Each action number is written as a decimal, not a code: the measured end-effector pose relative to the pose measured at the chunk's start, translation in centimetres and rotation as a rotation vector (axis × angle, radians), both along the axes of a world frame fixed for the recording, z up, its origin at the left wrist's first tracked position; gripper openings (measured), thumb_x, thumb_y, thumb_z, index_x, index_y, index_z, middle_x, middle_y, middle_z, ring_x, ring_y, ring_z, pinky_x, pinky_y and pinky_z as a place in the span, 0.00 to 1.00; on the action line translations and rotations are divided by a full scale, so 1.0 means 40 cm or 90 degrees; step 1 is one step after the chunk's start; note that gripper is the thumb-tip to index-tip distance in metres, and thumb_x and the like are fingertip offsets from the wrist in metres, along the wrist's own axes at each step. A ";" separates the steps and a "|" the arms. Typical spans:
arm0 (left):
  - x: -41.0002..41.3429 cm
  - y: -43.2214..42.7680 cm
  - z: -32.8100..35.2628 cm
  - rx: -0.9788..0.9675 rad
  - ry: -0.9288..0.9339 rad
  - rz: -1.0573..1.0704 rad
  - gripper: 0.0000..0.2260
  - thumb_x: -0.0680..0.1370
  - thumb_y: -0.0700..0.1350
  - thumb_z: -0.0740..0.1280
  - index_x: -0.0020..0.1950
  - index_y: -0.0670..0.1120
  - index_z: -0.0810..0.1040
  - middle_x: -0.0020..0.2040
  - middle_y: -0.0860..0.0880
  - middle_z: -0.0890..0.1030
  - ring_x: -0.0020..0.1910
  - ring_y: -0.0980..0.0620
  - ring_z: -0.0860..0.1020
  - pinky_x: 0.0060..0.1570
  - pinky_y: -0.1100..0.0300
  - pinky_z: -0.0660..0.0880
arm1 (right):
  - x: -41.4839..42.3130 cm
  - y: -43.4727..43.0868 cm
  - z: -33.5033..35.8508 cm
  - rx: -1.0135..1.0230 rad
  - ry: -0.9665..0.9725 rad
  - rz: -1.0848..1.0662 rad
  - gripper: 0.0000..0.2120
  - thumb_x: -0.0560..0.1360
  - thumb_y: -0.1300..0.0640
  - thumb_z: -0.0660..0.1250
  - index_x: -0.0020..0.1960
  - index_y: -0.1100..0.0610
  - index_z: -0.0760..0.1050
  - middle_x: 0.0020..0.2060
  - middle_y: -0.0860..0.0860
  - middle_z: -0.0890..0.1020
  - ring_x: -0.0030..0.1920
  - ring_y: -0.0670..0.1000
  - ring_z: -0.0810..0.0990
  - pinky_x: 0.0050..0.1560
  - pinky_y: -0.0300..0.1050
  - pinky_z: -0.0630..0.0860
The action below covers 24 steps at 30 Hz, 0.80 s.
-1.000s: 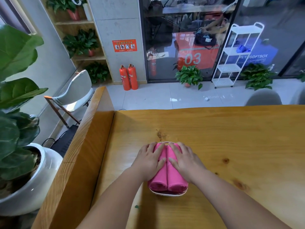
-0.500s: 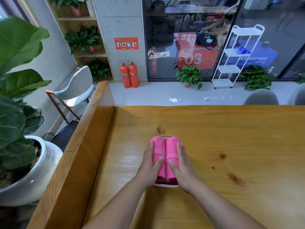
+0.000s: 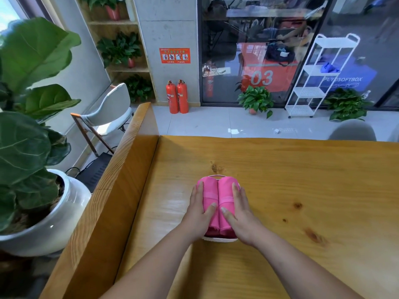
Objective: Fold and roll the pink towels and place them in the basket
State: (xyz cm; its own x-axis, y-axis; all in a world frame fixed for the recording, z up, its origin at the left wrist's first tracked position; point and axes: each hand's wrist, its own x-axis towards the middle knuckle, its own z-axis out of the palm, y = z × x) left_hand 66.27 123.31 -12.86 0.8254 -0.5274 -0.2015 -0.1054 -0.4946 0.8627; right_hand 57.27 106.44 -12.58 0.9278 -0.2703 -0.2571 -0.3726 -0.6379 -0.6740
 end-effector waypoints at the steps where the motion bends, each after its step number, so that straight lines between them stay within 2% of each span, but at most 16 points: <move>1: -0.003 0.005 0.006 -0.011 0.002 0.027 0.37 0.86 0.54 0.63 0.86 0.59 0.42 0.86 0.55 0.41 0.83 0.61 0.40 0.76 0.62 0.44 | -0.006 0.010 0.004 0.000 -0.016 -0.028 0.42 0.85 0.38 0.58 0.79 0.35 0.26 0.82 0.47 0.29 0.83 0.48 0.36 0.82 0.51 0.47; 3: -0.029 0.014 0.010 -0.016 -0.020 0.060 0.37 0.85 0.55 0.63 0.86 0.59 0.43 0.86 0.56 0.42 0.83 0.61 0.41 0.76 0.62 0.46 | -0.030 0.040 0.003 -0.010 -0.039 -0.066 0.41 0.85 0.38 0.57 0.80 0.35 0.27 0.82 0.48 0.30 0.83 0.48 0.36 0.83 0.53 0.49; 6: -0.075 0.014 -0.004 0.024 -0.081 0.015 0.37 0.86 0.55 0.61 0.85 0.59 0.38 0.86 0.54 0.39 0.82 0.62 0.40 0.80 0.60 0.49 | -0.049 0.078 -0.022 -0.028 -0.077 -0.063 0.39 0.85 0.39 0.56 0.79 0.34 0.27 0.83 0.48 0.32 0.84 0.49 0.38 0.82 0.53 0.54; 8: -0.073 0.016 -0.012 0.024 -0.079 0.018 0.37 0.86 0.55 0.60 0.84 0.59 0.36 0.86 0.54 0.39 0.81 0.63 0.40 0.81 0.59 0.49 | -0.039 0.078 -0.033 -0.027 -0.083 -0.055 0.39 0.86 0.41 0.56 0.78 0.33 0.27 0.83 0.47 0.32 0.84 0.49 0.39 0.82 0.52 0.55; 12: -0.018 0.027 -0.011 0.029 -0.055 0.014 0.37 0.87 0.56 0.60 0.84 0.60 0.35 0.86 0.53 0.38 0.81 0.62 0.40 0.78 0.62 0.47 | 0.016 0.060 -0.025 -0.019 -0.043 -0.002 0.39 0.86 0.40 0.55 0.78 0.34 0.25 0.82 0.48 0.30 0.84 0.52 0.38 0.81 0.50 0.51; 16: 0.061 0.044 0.001 0.057 -0.048 0.014 0.38 0.87 0.56 0.60 0.85 0.57 0.35 0.86 0.52 0.39 0.85 0.55 0.43 0.76 0.63 0.48 | 0.100 0.068 -0.002 -0.015 0.019 0.032 0.40 0.86 0.39 0.55 0.79 0.39 0.24 0.82 0.51 0.28 0.85 0.56 0.40 0.81 0.53 0.54; 24: 0.225 0.090 0.016 0.113 -0.043 0.022 0.38 0.86 0.58 0.60 0.85 0.55 0.35 0.86 0.51 0.38 0.85 0.53 0.45 0.72 0.64 0.49 | 0.280 0.113 0.020 -0.026 0.072 0.062 0.41 0.86 0.39 0.55 0.79 0.41 0.23 0.81 0.53 0.26 0.85 0.60 0.47 0.81 0.55 0.57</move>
State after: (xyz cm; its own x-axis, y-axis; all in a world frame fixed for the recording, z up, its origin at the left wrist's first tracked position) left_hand 75.27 126.90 -12.24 0.8570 -0.4600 -0.2322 -0.1405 -0.6421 0.7536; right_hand 68.46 110.97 -11.78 0.9158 -0.1933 -0.3520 -0.3800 -0.7005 -0.6041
